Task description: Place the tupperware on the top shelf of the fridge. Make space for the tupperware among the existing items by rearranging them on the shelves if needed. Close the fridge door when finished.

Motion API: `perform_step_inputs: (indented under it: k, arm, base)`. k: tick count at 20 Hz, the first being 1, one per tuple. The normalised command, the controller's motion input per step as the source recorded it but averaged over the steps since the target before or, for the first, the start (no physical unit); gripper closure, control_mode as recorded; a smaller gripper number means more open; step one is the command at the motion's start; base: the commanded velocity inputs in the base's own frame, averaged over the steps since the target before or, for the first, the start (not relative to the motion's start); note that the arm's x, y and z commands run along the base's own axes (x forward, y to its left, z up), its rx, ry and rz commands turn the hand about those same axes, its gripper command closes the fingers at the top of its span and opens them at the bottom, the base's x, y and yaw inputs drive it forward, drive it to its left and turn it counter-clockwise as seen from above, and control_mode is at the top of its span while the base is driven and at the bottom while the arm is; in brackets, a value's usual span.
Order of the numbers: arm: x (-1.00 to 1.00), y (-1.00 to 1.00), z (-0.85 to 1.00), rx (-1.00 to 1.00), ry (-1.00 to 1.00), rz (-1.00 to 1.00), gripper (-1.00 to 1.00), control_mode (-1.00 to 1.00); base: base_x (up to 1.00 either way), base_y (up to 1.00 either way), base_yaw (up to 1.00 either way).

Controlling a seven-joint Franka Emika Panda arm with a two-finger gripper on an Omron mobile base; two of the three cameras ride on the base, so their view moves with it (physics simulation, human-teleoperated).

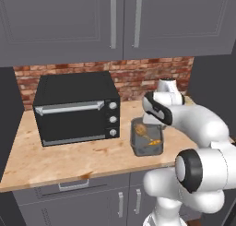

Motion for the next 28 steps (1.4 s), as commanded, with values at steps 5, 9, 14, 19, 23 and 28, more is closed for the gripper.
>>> perform_step_inputs:
  k: [5,9,14,19,23,28]
  arm:
    - [-1.00,-0.44,0.27,0.01,-0.21,-0.37,1.00,-1.00]
    - [-0.80,-0.08,0.93,0.08,-0.16,-0.33,1.00,-1.00]
    - [-0.54,-0.05,1.00,0.15,-0.11,-0.24,1.00,-1.00]
    - [-0.67,0.00,1.00,0.10,-0.09,-0.06,1.00,-1.00]
    - [-0.53,0.00,0.99,0.03,0.00,0.00,1.00,-1.00]
    - [-0.21,0.08,0.74,0.00,0.00,0.07,1.00,-1.00]
  base:
    - [0.00,0.00,0.00]
    - [0.00,0.00,0.00]
    - [0.00,0.00,0.00]
    - [0.00,0.00,0.00]
    - [0.00,0.00,0.00]
    - [0.00,0.00,0.00]
